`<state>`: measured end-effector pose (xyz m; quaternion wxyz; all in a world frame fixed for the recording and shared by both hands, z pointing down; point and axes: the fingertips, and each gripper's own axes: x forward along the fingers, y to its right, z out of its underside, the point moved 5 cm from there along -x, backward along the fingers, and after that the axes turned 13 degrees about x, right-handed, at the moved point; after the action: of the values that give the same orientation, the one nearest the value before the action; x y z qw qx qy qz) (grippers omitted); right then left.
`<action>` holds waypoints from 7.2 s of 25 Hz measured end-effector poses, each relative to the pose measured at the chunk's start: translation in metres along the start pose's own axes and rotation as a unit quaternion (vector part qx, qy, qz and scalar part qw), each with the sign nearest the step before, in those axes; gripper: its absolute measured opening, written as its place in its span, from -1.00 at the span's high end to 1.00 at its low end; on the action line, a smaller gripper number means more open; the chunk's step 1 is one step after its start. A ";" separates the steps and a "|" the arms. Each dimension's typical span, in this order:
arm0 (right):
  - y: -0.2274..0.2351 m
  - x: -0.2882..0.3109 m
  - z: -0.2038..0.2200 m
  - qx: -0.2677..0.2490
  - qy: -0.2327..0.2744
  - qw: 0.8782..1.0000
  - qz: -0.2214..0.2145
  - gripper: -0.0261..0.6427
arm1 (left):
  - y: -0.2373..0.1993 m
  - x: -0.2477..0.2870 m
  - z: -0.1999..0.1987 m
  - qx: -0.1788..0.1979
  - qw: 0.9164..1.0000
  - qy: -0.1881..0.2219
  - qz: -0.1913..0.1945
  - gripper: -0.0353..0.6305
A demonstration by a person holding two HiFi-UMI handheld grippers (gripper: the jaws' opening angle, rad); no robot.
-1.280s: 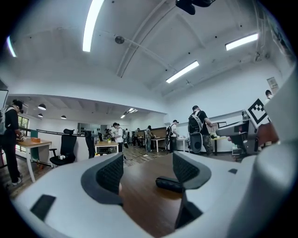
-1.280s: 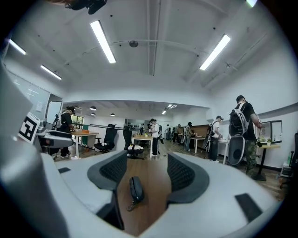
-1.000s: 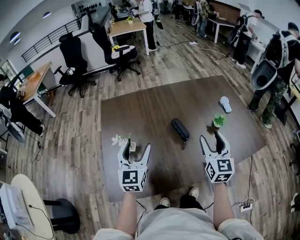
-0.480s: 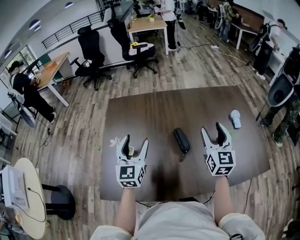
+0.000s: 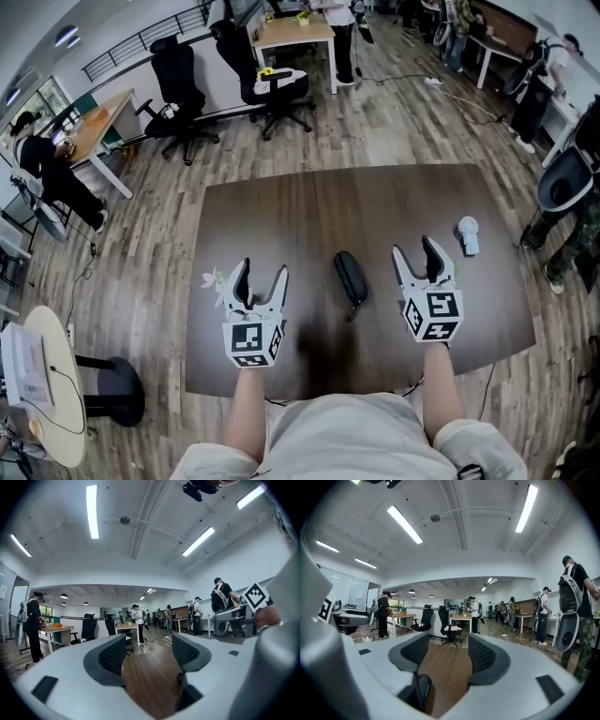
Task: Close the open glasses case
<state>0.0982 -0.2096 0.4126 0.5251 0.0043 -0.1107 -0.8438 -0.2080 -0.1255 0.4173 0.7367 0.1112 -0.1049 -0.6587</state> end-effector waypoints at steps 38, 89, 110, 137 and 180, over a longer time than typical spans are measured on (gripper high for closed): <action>-0.055 0.083 0.198 0.004 -0.333 0.939 -0.089 0.16 | 0.033 -0.016 0.021 0.004 0.999 -0.032 0.041 -0.04; -0.147 -0.060 -0.012 0.289 -0.094 0.699 -0.647 0.41 | 0.011 -0.047 -0.146 -0.282 0.834 0.327 0.343 0.05; -0.162 -0.066 0.004 0.247 -0.139 0.723 -0.630 0.79 | 0.014 -0.051 -0.155 -0.257 0.848 0.329 0.325 0.09; -0.147 -0.061 -0.032 0.378 -0.038 0.664 -0.644 0.76 | 0.026 -0.061 -0.160 -0.313 0.793 0.357 0.382 0.16; -0.159 -0.069 -0.003 0.316 -0.101 0.717 -0.613 0.58 | 0.035 -0.076 -0.156 -0.177 0.848 0.302 0.398 0.17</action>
<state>-0.0108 -0.0812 0.3712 -0.1527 0.1521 -0.3963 -0.8925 -0.1365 -0.0418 0.2786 0.9384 0.1210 0.2054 -0.2501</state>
